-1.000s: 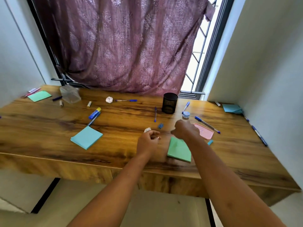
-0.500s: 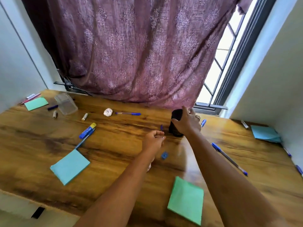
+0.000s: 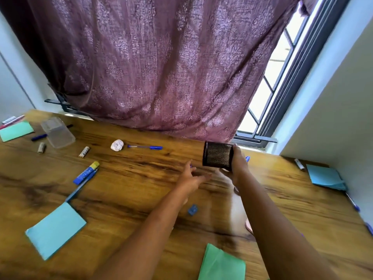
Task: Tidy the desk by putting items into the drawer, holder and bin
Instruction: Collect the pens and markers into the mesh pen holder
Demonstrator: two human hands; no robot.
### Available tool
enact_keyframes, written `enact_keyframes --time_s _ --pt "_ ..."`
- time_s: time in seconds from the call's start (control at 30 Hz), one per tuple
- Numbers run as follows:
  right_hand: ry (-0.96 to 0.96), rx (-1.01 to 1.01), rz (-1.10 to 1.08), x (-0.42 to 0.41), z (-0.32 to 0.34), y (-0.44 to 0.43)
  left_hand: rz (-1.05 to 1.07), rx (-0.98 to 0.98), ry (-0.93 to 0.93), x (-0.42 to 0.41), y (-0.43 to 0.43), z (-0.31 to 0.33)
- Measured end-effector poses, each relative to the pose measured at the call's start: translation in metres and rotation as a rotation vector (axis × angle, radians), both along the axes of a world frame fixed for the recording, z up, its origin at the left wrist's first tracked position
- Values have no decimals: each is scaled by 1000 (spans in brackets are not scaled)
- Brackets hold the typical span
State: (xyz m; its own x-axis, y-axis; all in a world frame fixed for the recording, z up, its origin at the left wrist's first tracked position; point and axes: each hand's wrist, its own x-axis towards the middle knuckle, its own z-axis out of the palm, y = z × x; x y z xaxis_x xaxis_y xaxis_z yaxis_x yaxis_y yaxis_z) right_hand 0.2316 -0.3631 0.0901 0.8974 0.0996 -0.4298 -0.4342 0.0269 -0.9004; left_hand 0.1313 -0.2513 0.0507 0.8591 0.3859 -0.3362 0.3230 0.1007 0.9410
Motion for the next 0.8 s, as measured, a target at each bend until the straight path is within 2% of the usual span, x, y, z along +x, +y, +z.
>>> enact_keyframes --time_s 0.07,0.13,0.2,0.27,0.43,0.6,0.7,0.8 --pt "197 265 -13 -10 -3 -11 -60 3 -84 6 -7 2" --pt "250 279 32 -17 -12 -16 -39 6 -201 12 -13 3" --pt "252 193 73 -23 -24 -18 10 -29 -291 15 -14 3" --pt "242 87 87 -25 -30 -18 9 15 -330 16 -10 1" --pt "134 -341 236 -25 -34 -27 -109 393 -280 16 3 -5" --pt "-25 -550 249 -12 -35 -37 -287 638 -209 33 5 -5" --pt "-159 -631 170 2 -34 -44 -323 636 -206 37 -2 -11" --pt "-276 -797 177 15 -32 -48 -405 560 -218 39 0 -12"
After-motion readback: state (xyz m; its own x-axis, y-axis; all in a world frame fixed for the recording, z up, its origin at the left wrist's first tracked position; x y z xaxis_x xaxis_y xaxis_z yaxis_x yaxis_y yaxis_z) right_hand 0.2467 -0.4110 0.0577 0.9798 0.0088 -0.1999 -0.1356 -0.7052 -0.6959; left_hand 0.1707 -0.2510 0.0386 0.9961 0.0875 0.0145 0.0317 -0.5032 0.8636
